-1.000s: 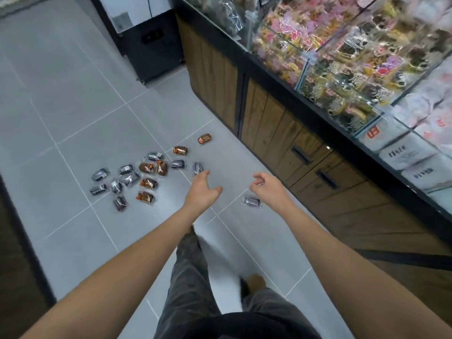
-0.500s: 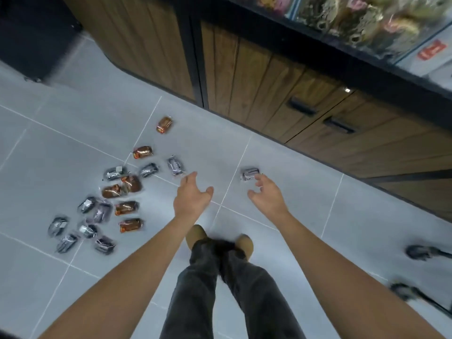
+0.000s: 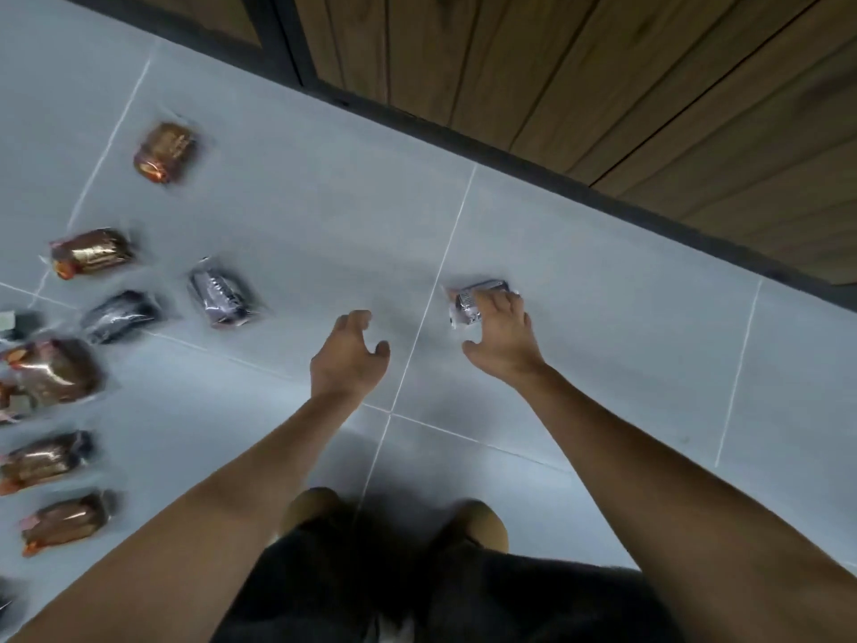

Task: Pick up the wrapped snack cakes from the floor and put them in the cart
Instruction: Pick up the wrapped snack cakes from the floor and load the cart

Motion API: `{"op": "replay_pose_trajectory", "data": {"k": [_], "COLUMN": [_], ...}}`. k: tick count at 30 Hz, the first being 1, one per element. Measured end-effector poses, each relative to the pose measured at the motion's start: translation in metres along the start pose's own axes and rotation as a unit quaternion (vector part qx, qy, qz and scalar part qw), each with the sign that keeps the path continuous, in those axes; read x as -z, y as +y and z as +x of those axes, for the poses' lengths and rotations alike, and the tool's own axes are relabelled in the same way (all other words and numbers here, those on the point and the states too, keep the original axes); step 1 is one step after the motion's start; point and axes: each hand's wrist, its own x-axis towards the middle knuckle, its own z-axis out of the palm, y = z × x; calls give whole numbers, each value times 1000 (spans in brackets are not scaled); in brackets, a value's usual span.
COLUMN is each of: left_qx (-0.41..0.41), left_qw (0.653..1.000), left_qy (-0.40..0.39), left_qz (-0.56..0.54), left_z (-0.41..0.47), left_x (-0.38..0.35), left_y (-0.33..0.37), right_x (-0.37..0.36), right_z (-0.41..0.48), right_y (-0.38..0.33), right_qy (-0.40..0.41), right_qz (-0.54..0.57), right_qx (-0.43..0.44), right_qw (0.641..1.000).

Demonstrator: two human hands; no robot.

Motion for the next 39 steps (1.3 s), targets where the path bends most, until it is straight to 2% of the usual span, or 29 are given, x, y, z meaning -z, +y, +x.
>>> {"op": "replay_pose_trajectory", "data": {"k": [2, 5, 9, 17, 23, 27, 33, 39], "left_qx": [-17, -45, -62, -37, 89, 135, 166, 133], "left_qw": [999, 994, 988, 966, 941, 927, 941, 956], "left_qy": [34, 89, 133, 251, 320, 347, 293, 253], "left_qz": [13, 44, 54, 50, 66, 46, -26, -61], "left_z": [35, 79, 121, 149, 164, 176, 183, 174], "left_x": [-24, -46, -51, -25, 11, 29, 42, 50], "left_y": [-11, -25, -42, -80, -137, -162, -180, -193], "right_x": [-25, -51, -68, -83, -112, -133, -157, -157], "right_z": [34, 76, 113, 153, 165, 168, 167, 163], "right_y": [18, 37, 42, -31, -114, -158, -199, -209], "right_qy": [-21, -64, -37, 10, 8, 25, 26, 13], "right_qz": [-72, -209, -277, -173, -156, -145, -158, -160], "right_qx": [37, 99, 149, 232, 291, 316, 332, 318], "right_qw": [997, 971, 949, 957, 944, 937, 929, 934]}}
